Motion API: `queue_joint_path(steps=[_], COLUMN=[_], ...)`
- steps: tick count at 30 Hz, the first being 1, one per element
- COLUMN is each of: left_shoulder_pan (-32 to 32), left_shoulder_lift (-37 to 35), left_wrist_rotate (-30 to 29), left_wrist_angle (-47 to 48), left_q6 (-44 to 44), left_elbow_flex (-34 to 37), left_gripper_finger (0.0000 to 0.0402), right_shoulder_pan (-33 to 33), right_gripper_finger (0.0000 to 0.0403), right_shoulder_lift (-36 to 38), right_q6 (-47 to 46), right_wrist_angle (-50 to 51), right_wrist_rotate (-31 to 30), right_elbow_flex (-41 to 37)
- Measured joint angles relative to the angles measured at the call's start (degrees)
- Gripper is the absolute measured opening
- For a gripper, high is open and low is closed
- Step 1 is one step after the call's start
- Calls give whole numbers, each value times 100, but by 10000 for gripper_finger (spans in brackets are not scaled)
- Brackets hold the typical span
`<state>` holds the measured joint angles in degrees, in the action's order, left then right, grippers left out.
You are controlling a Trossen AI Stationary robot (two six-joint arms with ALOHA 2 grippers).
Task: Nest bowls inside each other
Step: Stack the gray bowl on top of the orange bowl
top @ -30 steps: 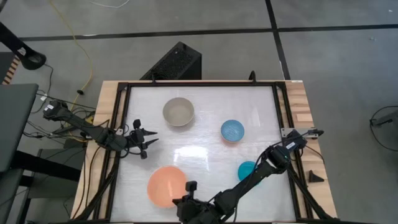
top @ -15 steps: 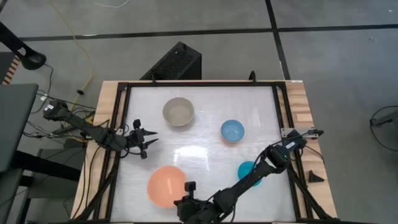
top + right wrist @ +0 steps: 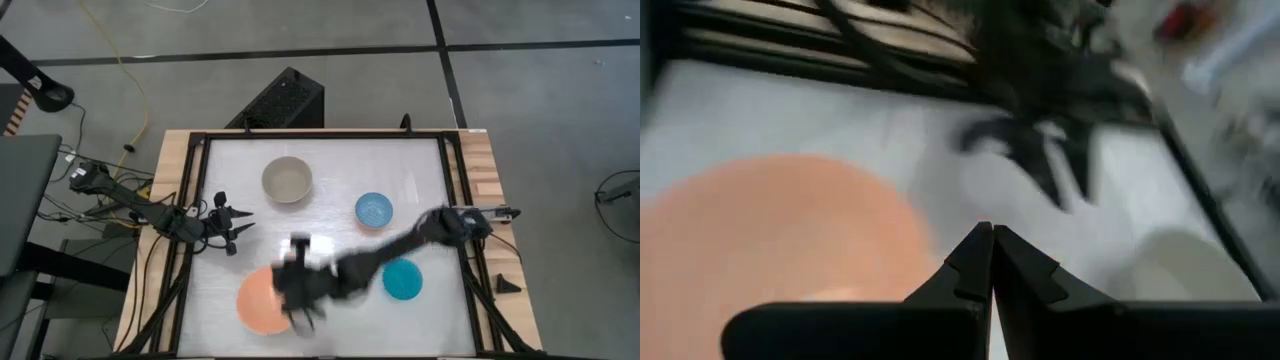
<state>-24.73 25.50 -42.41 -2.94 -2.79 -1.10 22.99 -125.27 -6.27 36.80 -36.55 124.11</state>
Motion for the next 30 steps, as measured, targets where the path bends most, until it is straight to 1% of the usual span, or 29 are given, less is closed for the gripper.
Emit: queue_joint_path(steps=[3, 6, 9, 11, 14, 19, 22, 24, 27, 30], left_shoulder_pan=[2, 0, 2, 0, 0, 0, 1, 0, 0, 0], left_shoulder_lift=[0, 0, 0, 2, 0, 0, 0, 0, 0, 0], left_wrist_rotate=[2, 2, 2, 5, 13, 10, 12, 13, 9, 7], left_wrist_angle=[0, 0, 0, 0, -6, -15, -17, -13, -9, -7], left_q6=[0, 0, 0, 0, 0, 0, 0, 0, 0, 0], left_elbow_flex=[0, 0, 0, 0, 0, 0, 0, 0, 0, 0], left_gripper_finger=[125, 125, 125, 125, 125, 125, 125, 125, 125, 125], right_shoulder_pan=[-819, -1559, -2086, -2323, -2607, -2837, -2874, -2904, -2958, -3014], right_gripper_finger=[55, 64, 74, 85, 112, 180, 222, 244, 260, 262], right_shoulder_lift=[297, 335, 157, 42, -219, -690, -729, -711, -721, -773], right_q6=[-275, -79, 472, 787, 998, 1344, 1400, 1418, 1430, 1430], right_wrist_angle=[637, 1097, 1103, 1142, 1046, 1222, 1241, 1058, 1028, 961], right_wrist_rotate=[1147, 2226, 2874, 3013, 3082, 3063, 2994, 2988, 2993, 3325], right_elbow_flex=[9, 1, -11, -24, -11, -28, -32, -123, -175, -175])
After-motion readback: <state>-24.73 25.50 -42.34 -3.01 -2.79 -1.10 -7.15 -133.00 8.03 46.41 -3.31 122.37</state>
